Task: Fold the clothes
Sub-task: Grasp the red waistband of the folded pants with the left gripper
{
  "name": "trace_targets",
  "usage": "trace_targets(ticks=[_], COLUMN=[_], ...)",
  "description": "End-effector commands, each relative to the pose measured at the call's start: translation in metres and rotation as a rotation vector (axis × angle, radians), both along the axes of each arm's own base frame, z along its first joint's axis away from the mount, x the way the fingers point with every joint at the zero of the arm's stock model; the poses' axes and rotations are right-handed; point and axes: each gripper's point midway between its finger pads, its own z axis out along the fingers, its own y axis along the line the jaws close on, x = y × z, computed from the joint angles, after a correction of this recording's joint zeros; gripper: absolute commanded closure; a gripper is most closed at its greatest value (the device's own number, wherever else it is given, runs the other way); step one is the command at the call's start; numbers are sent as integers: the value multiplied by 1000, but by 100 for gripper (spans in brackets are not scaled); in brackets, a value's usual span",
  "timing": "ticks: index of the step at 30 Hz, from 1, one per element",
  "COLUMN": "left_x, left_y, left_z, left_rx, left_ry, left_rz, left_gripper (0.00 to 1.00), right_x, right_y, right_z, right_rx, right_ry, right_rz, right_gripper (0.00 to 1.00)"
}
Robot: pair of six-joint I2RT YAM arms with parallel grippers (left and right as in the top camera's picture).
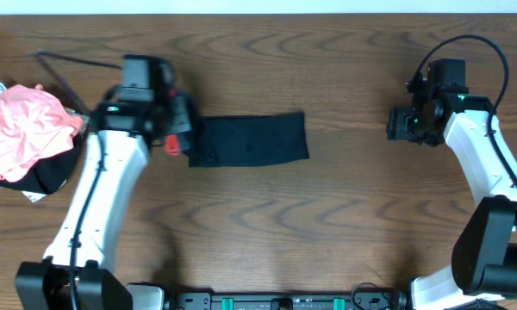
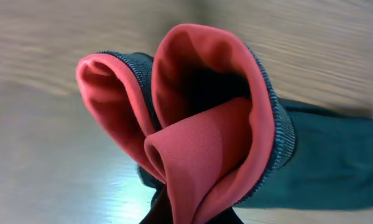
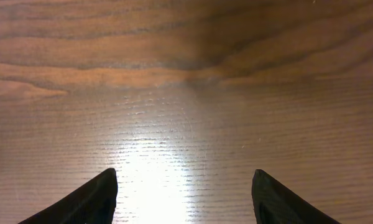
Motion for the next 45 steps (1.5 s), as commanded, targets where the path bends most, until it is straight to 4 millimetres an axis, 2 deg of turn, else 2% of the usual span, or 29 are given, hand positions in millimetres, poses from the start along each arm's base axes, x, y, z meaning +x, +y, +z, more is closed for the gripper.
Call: trace_targets(ticks=[1, 5, 8, 10, 15, 18, 20, 24, 27, 31, 33, 35, 37, 38, 42, 45], left_x=[3, 6, 6, 4, -3, -7, -7, -4, -4, -5, -8, -11, -14, -16, -26, -28], left_y=[-38, -86, -120, -141, -173, -187, -197, -219, -246, -272, -284, -296, -307, -312, -320, -319], left_z=[14, 14, 3, -12, -61, -76, -75, -58, -41, -24, -20, -17, -20, -25, -51, -56], left_rx=[6, 20, -2, 2, 37, 46, 36, -2, -69, -141, -159, -175, -184, -185, -155, -144], left_ry=[-60, -117, -120, -99, -16, -1, -20, -78, -125, -185, -208, -229, -239, -236, -186, -170], left_rz=[-29, -111, -160, -200, -270, -302, -320, -353, -397, -399, -419, -442, -461, -471, -496, -498], left_gripper=[94, 94, 94, 94, 94, 94, 94, 94, 94, 94, 93, 87, 82, 75, 75, 75], right_x=[4, 4, 3, 2, 1, 1, 1, 1, 1, 1, 1, 1, 1, 0, 0, -2], right_y=[2, 7, 11, 14, 23, 26, 27, 29, 30, 36, 38, 39, 40, 41, 42, 41], right_z=[10, 10, 9, 9, 9, 9, 9, 9, 9, 9, 9, 9, 9, 9, 9, 8], right_rx=[13, 31, 35, 35, 41, 41, 41, 42, 42, 56, 59, 59, 59, 59, 59, 59], right_ry=[-21, -20, -15, -11, -7, -6, -6, -7, -5, -6, -6, -6, -6, -6, -3, 5], right_rz=[-10, 2, 10, 19, 43, 51, 52, 57, 60, 73, 78, 81, 85, 88, 89, 88], right_gripper=[34, 34, 34, 34, 34, 33, 34, 33, 33, 33, 33, 33, 33, 33, 33, 33])
